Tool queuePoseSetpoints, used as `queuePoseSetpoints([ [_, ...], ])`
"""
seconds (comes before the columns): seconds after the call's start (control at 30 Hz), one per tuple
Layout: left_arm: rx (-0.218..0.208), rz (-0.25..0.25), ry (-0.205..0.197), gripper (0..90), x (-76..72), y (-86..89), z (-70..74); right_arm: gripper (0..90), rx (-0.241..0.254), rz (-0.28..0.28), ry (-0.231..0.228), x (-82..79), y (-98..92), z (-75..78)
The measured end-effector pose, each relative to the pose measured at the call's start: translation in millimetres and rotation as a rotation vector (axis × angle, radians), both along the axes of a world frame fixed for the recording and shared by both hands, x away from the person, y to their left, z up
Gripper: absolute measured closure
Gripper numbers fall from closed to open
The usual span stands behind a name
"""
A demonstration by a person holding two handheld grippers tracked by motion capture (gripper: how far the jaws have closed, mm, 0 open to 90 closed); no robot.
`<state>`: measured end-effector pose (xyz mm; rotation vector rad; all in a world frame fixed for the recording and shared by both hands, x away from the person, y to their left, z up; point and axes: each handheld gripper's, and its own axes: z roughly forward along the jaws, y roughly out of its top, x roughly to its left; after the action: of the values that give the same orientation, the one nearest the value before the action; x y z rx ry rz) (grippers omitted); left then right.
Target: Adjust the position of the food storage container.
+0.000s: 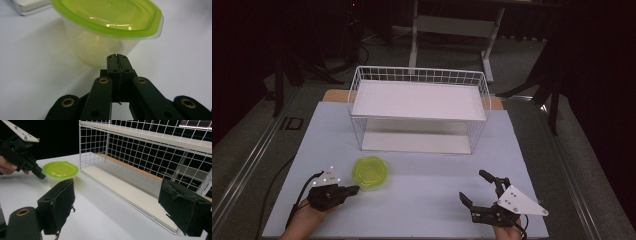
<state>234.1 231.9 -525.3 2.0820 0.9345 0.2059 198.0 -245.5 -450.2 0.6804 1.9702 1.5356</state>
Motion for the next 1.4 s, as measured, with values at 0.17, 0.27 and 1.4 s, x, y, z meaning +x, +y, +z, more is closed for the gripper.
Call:
queuePoseSetpoints([
  [0.17, -0.002, 0.037, -0.015, 90.0, 0.2, 8.3, 1.5, 13.6, -0.001, -0.005, 0.001, 0.3, -1.2, 0.2],
  [0.27, -0.003, 0.075, -0.018, 90.0, 4.4, 15.6, 2.2, 13.6, 0.001, -0.004, 0.002, 1.0, -0.9, -0.2],
  [1.4, 0.029, 0.069, 0.014, 90.0, 26.0, -18.1, 1.7, 14.1, 0.003, -0.003, 0.01, 0.7, -3.7, 0.6],
])
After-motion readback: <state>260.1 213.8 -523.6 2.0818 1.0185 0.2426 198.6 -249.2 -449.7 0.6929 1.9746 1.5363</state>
